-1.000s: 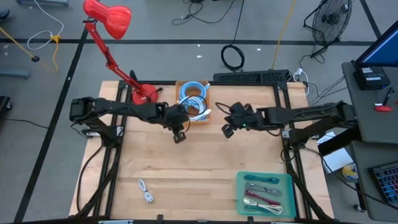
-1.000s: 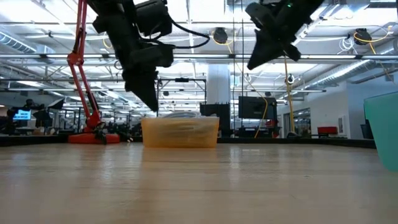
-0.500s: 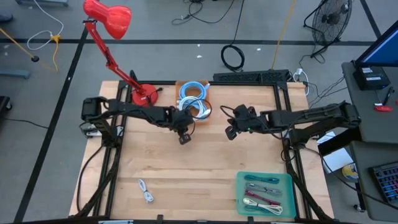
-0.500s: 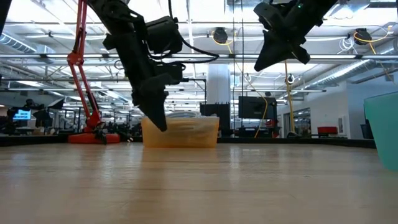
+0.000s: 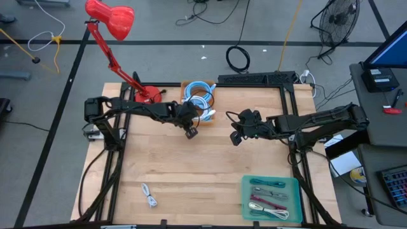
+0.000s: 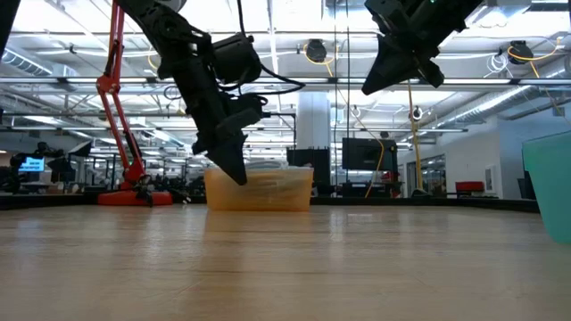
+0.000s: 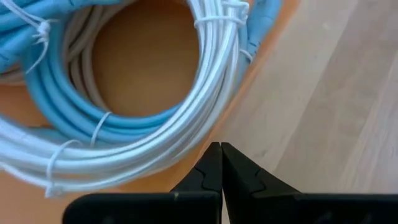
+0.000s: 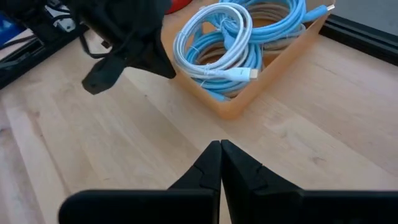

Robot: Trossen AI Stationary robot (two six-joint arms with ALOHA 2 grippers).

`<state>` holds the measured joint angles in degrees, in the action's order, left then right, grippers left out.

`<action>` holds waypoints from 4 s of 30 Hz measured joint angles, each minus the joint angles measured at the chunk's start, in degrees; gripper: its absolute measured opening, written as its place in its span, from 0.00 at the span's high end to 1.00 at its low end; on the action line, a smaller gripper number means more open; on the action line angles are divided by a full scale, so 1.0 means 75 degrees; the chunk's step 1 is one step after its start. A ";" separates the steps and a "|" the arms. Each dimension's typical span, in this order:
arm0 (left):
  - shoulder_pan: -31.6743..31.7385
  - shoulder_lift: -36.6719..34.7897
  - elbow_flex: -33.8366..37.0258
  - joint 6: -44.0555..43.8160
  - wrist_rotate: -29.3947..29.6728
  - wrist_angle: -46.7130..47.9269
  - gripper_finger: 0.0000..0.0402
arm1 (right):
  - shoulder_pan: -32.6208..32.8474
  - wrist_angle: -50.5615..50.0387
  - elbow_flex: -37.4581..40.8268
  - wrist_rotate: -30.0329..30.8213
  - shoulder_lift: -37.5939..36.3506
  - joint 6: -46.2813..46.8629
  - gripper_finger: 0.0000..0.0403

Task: Pick & Place USB Port
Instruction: Adjust the orange bin, then put the white charger cable into the green bin

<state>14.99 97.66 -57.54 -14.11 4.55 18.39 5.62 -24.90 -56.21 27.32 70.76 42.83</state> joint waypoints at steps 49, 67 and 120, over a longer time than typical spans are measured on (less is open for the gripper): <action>-0.8123 -0.1562 -0.0009 -1.6118 -0.2045 0.2739 0.55 | 0.0016 -0.3301 -0.0006 -0.2242 -0.3210 -0.2544 1.00; -0.7786 0.0314 -0.0006 -1.5987 -0.2411 0.2603 0.46 | 0.0391 -0.3240 -0.0006 -0.2668 -0.3480 -0.2630 1.00; -0.3023 0.2000 -0.6878 -0.4534 0.0995 0.1206 0.96 | 0.1543 0.0829 -0.0003 -0.2674 -0.3783 -0.1961 0.94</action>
<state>-7.68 112.66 -109.12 -48.12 12.01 27.44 17.19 -18.68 -56.23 7.27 42.39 28.12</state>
